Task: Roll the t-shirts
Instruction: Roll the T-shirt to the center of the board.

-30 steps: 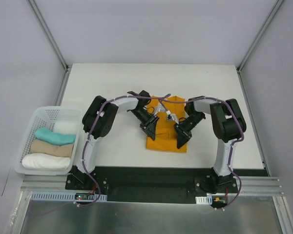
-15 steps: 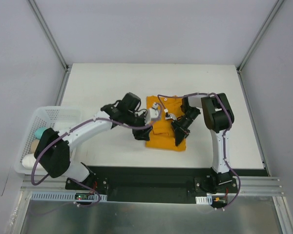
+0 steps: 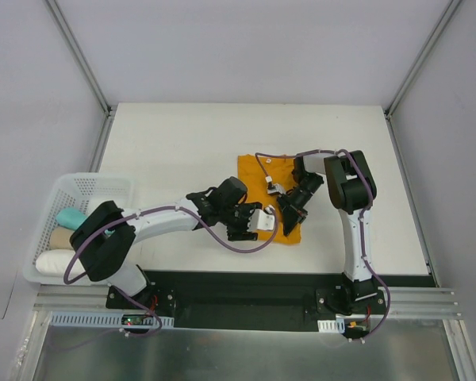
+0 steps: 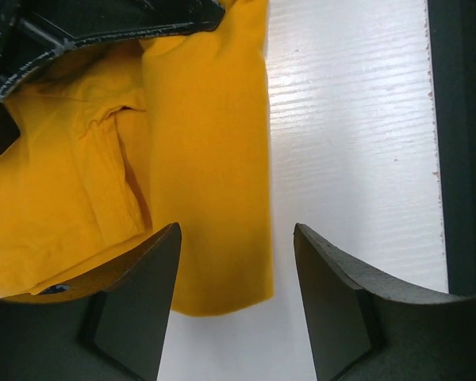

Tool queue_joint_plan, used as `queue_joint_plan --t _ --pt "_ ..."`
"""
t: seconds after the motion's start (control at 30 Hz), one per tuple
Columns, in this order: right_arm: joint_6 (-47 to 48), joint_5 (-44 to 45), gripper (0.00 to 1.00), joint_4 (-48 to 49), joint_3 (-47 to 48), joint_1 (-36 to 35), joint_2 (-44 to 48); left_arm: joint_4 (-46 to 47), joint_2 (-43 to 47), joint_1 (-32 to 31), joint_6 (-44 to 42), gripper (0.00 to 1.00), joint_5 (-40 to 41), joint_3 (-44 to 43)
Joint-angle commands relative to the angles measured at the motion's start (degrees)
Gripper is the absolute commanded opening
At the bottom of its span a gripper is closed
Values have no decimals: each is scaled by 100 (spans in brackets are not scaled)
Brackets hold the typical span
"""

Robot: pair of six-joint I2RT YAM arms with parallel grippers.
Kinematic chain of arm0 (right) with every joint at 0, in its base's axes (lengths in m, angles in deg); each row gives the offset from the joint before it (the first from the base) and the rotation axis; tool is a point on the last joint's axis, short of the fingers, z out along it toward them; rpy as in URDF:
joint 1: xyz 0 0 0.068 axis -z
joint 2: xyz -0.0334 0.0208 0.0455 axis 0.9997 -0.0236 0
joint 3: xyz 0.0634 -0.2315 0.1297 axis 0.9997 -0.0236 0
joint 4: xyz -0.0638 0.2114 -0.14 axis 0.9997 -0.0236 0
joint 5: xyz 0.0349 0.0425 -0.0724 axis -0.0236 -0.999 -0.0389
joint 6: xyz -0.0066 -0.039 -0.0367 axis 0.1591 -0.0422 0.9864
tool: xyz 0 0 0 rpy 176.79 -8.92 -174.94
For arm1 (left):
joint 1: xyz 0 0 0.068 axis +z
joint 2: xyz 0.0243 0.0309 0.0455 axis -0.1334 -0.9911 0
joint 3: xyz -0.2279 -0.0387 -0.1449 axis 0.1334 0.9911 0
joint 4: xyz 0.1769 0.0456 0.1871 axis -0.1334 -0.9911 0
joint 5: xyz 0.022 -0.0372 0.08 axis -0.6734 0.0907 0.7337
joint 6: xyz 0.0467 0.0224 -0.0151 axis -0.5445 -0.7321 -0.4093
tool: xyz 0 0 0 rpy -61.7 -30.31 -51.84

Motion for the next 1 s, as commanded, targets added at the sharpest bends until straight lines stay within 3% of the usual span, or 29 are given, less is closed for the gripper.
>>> queue_joint_plan --t 0.0,0.3,0.73,0.83,0.87,0.97 --pt "-47 66 8 -321 154 12 -118 248 -230 -76 -298 58 -96 -184" --pt "50 31 8 -549 330 3 -285 292 -520 -243 -447 57 -70 -264" --pt "15 40 7 -620 400 20 -355 301 -1188 -270 -1493 51 817 114" --pt "76 -21 13 -611 374 47 -338 292 -1320 -331 -1765 42 1045 255" --pt "137 -143 18 -576 330 73 -277 284 -1355 -349 -1836 30 1081 307" --pt "480 -582 32 -636 303 248 145 -49 -1495 -375 -1827 15 1020 221"
